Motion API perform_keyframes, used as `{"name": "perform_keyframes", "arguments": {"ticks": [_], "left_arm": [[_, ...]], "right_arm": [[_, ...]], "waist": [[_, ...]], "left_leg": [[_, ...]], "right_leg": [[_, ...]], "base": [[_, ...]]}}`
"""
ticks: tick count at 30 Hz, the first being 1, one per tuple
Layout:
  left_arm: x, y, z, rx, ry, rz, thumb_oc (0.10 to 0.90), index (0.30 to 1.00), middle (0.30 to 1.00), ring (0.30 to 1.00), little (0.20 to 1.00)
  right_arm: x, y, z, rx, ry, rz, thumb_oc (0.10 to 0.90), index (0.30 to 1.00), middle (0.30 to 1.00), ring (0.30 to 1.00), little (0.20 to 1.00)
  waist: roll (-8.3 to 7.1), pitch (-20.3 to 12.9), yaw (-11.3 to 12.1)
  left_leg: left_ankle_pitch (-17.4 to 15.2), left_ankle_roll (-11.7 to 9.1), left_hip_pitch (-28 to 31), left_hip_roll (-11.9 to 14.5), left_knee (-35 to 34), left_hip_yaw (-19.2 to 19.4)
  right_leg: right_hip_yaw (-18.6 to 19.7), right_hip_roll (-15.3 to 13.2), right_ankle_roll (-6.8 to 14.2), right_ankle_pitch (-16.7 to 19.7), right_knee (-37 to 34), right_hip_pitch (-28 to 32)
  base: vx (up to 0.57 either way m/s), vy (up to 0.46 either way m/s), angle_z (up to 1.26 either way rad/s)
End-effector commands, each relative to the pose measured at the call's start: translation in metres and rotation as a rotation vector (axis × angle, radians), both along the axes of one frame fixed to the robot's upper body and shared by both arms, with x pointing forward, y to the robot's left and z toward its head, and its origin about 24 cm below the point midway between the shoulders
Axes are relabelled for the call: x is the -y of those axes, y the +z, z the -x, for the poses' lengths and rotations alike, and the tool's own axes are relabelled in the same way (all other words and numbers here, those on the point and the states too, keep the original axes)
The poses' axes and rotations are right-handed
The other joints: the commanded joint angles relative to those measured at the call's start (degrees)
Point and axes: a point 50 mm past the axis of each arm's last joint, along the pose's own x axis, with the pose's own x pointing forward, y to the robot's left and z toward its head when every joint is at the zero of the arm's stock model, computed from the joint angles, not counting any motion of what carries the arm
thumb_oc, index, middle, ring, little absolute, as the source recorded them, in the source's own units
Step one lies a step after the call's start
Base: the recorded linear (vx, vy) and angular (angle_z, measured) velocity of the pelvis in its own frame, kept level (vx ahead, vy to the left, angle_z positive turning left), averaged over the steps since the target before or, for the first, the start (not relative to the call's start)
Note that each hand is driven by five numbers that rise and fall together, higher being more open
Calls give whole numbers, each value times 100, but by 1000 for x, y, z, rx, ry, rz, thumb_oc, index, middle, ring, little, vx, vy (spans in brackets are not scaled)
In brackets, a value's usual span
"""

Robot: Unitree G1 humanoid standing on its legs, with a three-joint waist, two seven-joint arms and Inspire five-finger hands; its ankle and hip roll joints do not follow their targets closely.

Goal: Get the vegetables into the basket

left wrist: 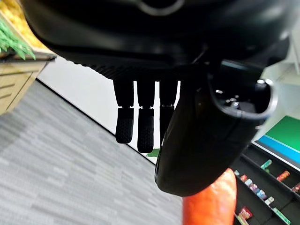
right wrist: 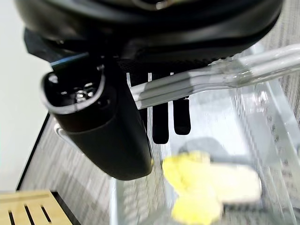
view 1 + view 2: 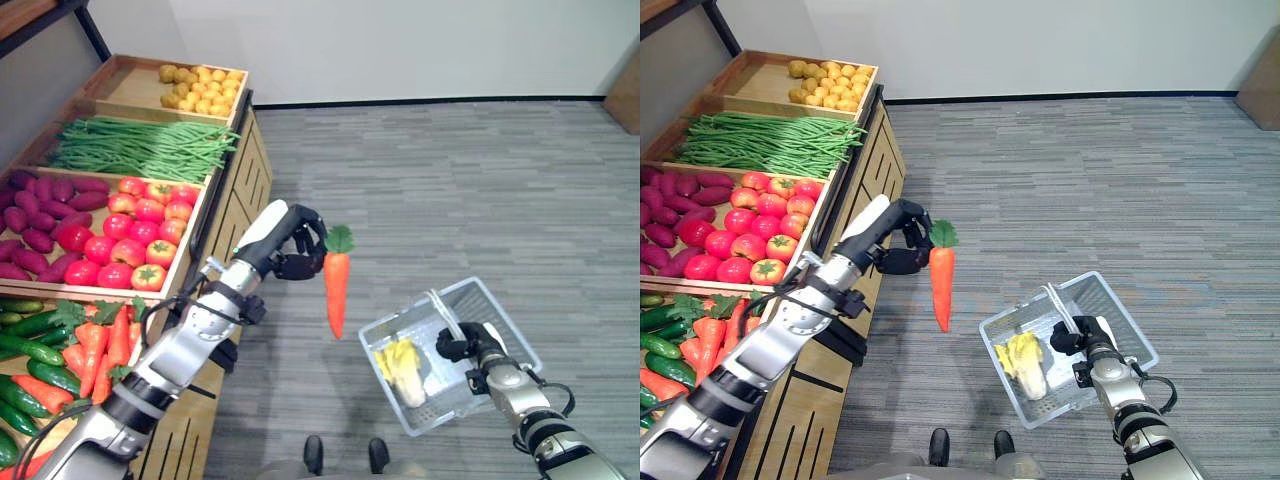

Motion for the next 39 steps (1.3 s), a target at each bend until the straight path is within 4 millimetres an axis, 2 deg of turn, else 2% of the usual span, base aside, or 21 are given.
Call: {"name": "perform_keyframes", "arguments": {"ticks": [1, 6, 8, 10, 15, 18, 19, 23, 29, 31, 32, 39], "left_arm": [[28, 41, -20, 176, -67, 33, 400, 300, 300, 300, 300], [53, 13, -28, 83, -85, -27, 400, 300, 300, 300, 300], [60, 10, -31, 90, -88, -73, 400, 300, 300, 300, 300], [67, -6, -32, 37, -90, -103, 400, 300, 300, 300, 300], [84, -31, -37, 1, -97, -255, 400, 300, 300, 300, 300], [91, -40, -37, -14, -105, -304, 400, 300, 300, 300, 300], [99, -54, -36, -47, -112, -356, 400, 300, 300, 300, 300], [108, -68, -37, -77, -100, -423, 400, 300, 300, 300, 300], [115, -71, -42, -72, -86, -483, 400, 300, 300, 300, 300], [113, -68, -45, -66, -68, -476, 602, 583, 583, 583, 583], [111, -69, -45, -71, -63, -472, 900, 1000, 1000, 1000, 1000], [100, -61, -45, -48, -61, -447, 900, 1000, 1000, 1000, 1000]], "right_arm": [[-3, 86, -70, 393, 50, 29, 400, 300, 300, 300, 300], [-37, 102, -87, 478, 128, -31, 400, 300, 300, 300, 300], [-47, 104, -90, 497, 146, -52, 400, 300, 300, 300, 300], [-56, 106, -92, 505, 173, -60, 400, 300, 300, 300, 300], [-77, 110, -98, 526, 213, -84, 400, 300, 300, 300, 300], [-83, 112, -101, 537, 223, -97, 400, 300, 300, 300, 300], [-92, 113, -103, 540, 239, -106, 400, 300, 300, 300, 300], [-115, 116, -108, 551, 286, -133, 400, 300, 300, 300, 300], [-146, 116, -108, 546, 370, -161, 400, 300, 300, 300, 300], [-149, 114, -107, 541, 378, -166, 400, 300, 300, 300, 300], [-149, 112, -106, 533, 387, -166, 400, 300, 300, 300, 300], [-135, 104, -99, 514, 356, -152, 400, 300, 300, 300, 300]], "waist": [[-202, -420, -15], [-182, -420, -99], [-181, -425, -128], [-174, -418, -168], [-161, -433, -255], [-145, -435, -292], [-139, -441, -344], [-110, -405, -427], [-59, -350, -529], [-45, -341, -536], [-39, -338, -535], [-18, -350, -465]], "left_leg": [[-453, -159, 6, -25, 9, 33], [-459, -156, 31, -20, 9, 88], [-461, -154, 37, -17, 9, 110], [-464, -145, 47, -14, 9, 145], [-473, -150, 56, -3, 9, 238], [-473, -152, 56, -1, 9, 266], [-473, -151, 62, 4, 9, 295], [-461, -153, 44, 10, 9, 395], [-504, -149, 24, 20, 9, 544], [-496, -155, 11, 27, 9, 564], [-493, -159, 6, 27, 9, 563], [-507, -167, 24, 14, 9, 511]], "right_leg": [[159, -173, 314, -564, 12, 259], [176, -162, 301, -570, 12, 268], [193, -159, 295, -567, 19, 260], [211, -158, 292, -562, 29, 255], [263, -149, 285, -571, 42, 243], [287, -145, 280, -577, 49, 231], [313, -136, 281, -566, 61, 211], [385, -120, 282, -549, 99, 136], [482, -117, 302, -540, 87, 66], [487, -119, 310, -531, 71, 60], [483, -119, 310, -526, 62, 62], [402, -133, 301, -559, 22, 138]], "base": [[0, 0, 0], [0, -1, -3], [0, -4, -2], [-3, -3, -2], [-11, -7, -6], [-9, -4, -7], [-9, -6, -7], [-25, -4, -12], [-6, -1, -18], [-3, -9, -9], [4, -6, -5], [0, 0, 0]]}}
